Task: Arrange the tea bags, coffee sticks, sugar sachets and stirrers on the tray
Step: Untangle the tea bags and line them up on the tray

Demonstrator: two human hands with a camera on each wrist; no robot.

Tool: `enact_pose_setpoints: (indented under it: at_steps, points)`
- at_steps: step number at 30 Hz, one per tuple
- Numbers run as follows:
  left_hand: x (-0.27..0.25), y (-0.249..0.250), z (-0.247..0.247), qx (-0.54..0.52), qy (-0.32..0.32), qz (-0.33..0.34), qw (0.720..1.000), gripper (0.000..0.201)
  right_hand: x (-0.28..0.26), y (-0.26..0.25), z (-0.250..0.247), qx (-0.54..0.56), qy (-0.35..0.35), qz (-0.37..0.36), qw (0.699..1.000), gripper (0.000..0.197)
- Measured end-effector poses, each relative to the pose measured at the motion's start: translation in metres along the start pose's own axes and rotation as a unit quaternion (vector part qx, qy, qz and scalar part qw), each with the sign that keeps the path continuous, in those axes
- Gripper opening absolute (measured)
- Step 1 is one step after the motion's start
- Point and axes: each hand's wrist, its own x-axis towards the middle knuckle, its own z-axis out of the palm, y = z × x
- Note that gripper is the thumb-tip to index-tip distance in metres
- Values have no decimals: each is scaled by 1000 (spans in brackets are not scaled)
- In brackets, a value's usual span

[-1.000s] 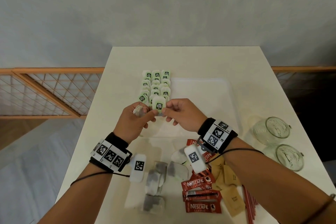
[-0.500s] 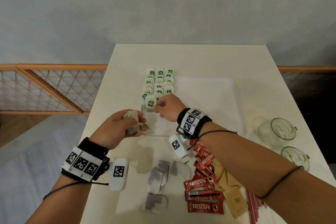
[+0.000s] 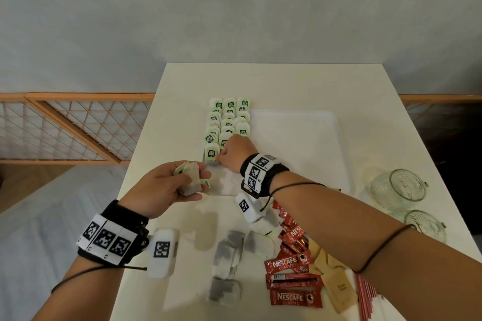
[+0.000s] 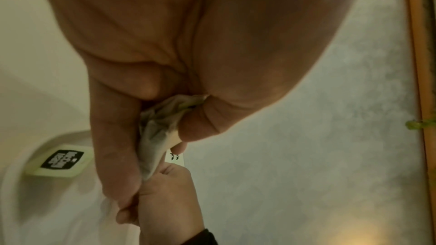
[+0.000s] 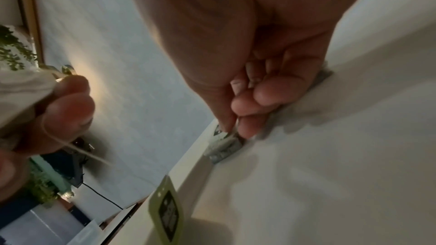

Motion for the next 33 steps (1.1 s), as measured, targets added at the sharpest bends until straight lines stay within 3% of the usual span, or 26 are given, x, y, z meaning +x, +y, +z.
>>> enact_pose_setpoints:
  at_steps: [2,5,9,12,14,18,21,27,33]
  points:
    - [-1,1,1,27,-6,4,1000,37,-4,1,-5,7,6,-25,1000,43]
    - [-1,5,1,65,-12,11,998,32,-20,0,-15,72,-43,-91,992,11]
    - [-1,13,2,74,-21,17,997,24,-46,0,-28,100,-171,-180,964,49]
    - [-2,21,6,70,-37,28,996,31,-53,4,-23,48,-200,-200,958,59]
    - [-1,26,9,69,-41,36,996,29,-56,7,-20,25,-201,-211,956,58]
    - [0,33,12,56,-33,39,997,35,-63,9,-18,45,-203,-252,945,31]
    - [1,36,12,49,-41,43,997,33,-63,12,-10,57,-168,-228,957,20]
    - [4,36,14,73,-41,48,995,26,-67,20,-15,83,-104,-195,972,19]
    - [10,28,16,89,30,35,995,23,-75,24,-32,192,-86,-162,964,14]
